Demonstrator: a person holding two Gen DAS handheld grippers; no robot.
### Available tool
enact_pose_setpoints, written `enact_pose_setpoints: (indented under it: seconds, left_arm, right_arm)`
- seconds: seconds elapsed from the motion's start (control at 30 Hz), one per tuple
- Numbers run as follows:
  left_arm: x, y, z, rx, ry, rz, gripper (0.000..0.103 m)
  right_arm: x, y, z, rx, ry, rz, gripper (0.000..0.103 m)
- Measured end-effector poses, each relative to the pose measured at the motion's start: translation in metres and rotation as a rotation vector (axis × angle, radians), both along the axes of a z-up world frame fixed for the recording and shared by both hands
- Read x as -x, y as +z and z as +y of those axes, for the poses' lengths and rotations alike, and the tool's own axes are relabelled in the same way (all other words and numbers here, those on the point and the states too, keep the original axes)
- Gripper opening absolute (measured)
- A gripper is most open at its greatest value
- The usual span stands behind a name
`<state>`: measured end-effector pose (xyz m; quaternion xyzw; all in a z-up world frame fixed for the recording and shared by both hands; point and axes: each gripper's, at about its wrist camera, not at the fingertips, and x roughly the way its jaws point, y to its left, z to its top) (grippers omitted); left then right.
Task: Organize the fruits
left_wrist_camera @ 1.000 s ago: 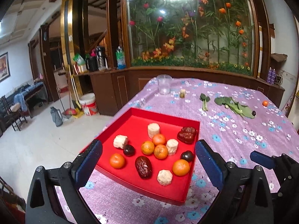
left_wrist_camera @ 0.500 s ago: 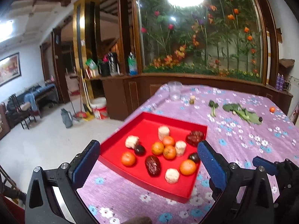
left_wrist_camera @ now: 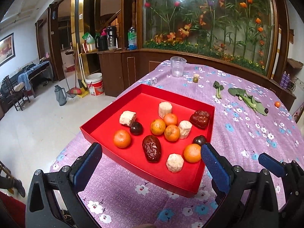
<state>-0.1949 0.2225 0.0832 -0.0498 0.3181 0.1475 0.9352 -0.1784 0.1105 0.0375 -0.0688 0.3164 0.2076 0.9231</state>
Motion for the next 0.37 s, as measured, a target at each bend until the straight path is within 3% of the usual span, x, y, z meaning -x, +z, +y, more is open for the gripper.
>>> enact_pose_setpoints:
  seconds: [0.37]
  left_arm:
    - [-0.0075, -0.0038, -0.0017, -0.009, -0.004, 0.028, 0.103]
  right_arm:
    - [-0.0069, -0.0040, 0.0001, -0.004, 0.004, 0.016, 0.094]
